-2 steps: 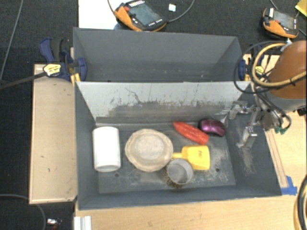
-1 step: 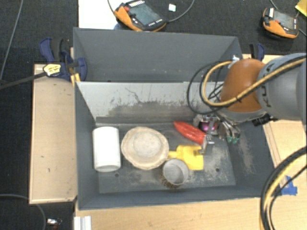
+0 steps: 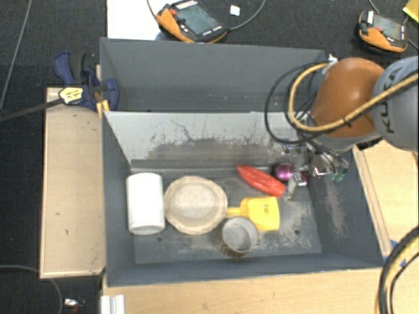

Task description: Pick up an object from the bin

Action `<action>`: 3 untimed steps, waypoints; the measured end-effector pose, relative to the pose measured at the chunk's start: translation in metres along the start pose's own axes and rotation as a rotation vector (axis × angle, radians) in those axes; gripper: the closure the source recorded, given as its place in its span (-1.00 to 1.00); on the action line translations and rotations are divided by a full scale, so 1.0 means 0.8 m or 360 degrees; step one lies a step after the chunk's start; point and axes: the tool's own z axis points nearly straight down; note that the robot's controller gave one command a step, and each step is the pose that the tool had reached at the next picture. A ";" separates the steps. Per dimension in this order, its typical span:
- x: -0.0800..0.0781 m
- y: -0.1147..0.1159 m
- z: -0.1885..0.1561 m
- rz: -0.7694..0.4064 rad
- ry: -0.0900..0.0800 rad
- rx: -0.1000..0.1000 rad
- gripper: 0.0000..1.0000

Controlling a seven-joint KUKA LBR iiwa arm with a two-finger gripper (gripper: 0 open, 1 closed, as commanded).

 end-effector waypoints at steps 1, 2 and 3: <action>-0.007 0.024 0.057 0.0593 0.0021 -0.0007 -1.00; -0.007 0.013 0.092 0.0163 0.0000 0.0001 -1.00; -0.005 0.032 0.090 0.1041 0.0003 -0.0004 1.00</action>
Offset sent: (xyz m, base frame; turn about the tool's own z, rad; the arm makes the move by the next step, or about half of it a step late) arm 0.0046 0.0114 -0.0752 0.1024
